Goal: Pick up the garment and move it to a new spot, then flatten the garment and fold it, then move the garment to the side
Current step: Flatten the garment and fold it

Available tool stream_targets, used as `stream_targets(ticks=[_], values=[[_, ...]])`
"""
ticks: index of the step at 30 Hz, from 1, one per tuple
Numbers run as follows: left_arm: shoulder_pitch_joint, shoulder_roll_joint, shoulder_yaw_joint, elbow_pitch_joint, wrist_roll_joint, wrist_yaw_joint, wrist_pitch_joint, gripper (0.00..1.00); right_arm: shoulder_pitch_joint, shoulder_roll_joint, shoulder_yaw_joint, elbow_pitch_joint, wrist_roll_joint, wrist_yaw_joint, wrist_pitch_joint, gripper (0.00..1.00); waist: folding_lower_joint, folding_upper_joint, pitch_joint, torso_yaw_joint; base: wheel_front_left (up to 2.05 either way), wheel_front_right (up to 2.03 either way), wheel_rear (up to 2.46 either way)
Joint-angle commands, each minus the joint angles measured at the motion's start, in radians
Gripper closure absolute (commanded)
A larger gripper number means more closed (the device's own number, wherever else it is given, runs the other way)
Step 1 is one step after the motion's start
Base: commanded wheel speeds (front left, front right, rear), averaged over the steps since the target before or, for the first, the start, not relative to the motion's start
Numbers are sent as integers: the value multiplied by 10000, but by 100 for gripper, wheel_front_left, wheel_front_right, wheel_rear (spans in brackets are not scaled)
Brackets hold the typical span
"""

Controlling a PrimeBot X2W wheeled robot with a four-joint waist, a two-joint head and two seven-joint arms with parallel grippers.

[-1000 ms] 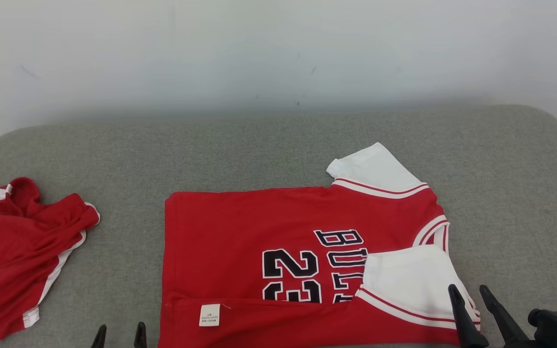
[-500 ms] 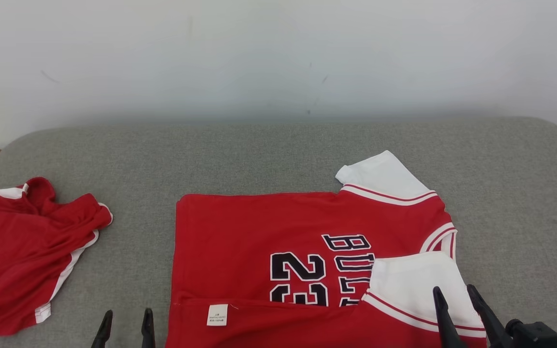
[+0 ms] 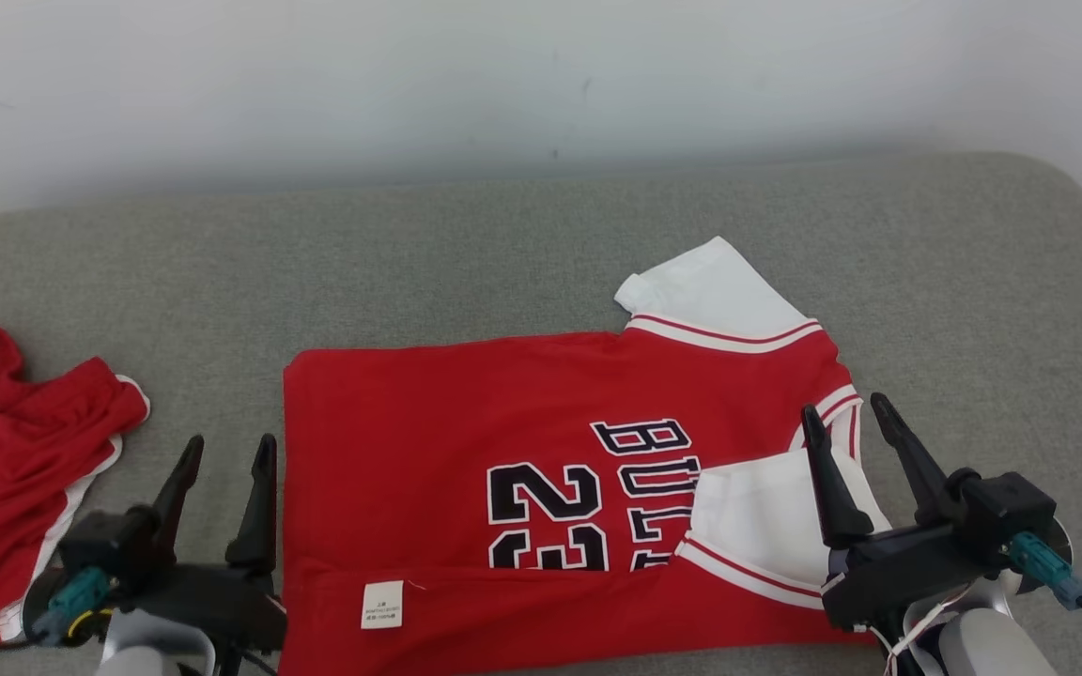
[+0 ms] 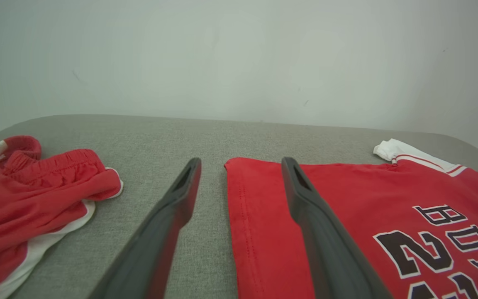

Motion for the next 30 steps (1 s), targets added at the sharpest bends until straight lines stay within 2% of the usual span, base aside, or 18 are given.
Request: stream_targets(ticks=[1, 15, 18, 30], values=[[-694, 130, -35, 628, -119, -84, 111, 0, -318, -39, 13, 157, 2, -3, -116, 0, -1, 0, 532, -357, 0, 0, 0], [-4006, 682, -69, 4395, -353, -251, 205, 0, -1357, 197, 180, 607, -22, -3, -297, 0, -1, 0, 1759, -1192, 0, 0, 0], [-4376, 726, -109, 5000, -292, -136, 78, 0, -1456, 214, 145, 577, -20, -3, -305, 0, -1, 0, 1847, -1271, 0, 0, 0], [-5271, 803, -272, 6896, -447, -265, -283, 0, -1561, 316, 268, 531, -75, -3, -289, 0, -1, 0, 1938, -1458, 0, 0, 0]])
